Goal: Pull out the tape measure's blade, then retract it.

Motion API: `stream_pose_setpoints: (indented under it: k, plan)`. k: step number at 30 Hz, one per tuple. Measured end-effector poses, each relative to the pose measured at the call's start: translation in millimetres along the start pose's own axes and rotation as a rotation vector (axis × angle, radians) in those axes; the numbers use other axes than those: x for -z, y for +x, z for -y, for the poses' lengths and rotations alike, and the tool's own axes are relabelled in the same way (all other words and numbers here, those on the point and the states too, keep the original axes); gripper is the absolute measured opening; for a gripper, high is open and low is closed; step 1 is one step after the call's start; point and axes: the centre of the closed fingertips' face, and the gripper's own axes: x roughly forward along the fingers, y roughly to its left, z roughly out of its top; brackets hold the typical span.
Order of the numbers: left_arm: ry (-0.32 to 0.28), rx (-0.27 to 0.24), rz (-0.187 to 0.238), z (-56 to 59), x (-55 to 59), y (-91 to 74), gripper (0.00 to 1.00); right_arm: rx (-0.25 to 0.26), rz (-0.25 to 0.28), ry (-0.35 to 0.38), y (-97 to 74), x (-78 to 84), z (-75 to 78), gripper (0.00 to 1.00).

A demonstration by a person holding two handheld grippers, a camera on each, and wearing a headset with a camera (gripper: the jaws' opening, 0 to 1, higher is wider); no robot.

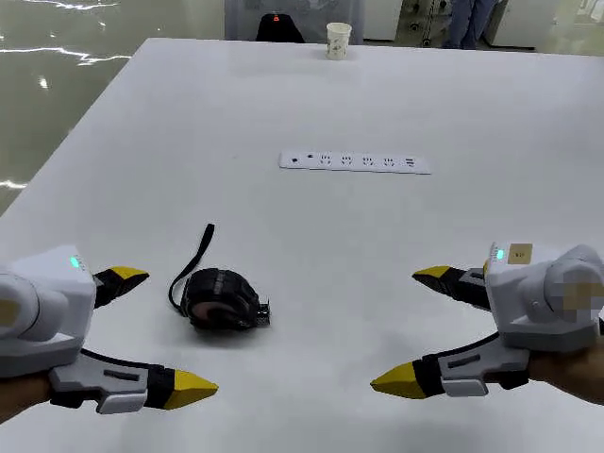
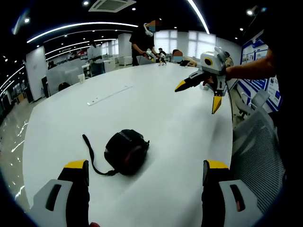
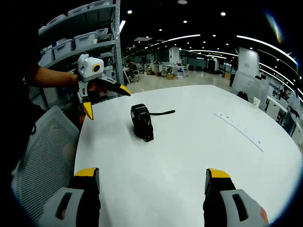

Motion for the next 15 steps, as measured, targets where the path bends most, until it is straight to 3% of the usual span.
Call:
stream_pose_setpoints:
  k: [15]
  plan:
    - [0.065, 0.059, -0.042, -7.9, -5.7, 15.3, 0.95, -0.047, -0.017, -0.045, 26.9, -12.2, 6.9, 0.86]
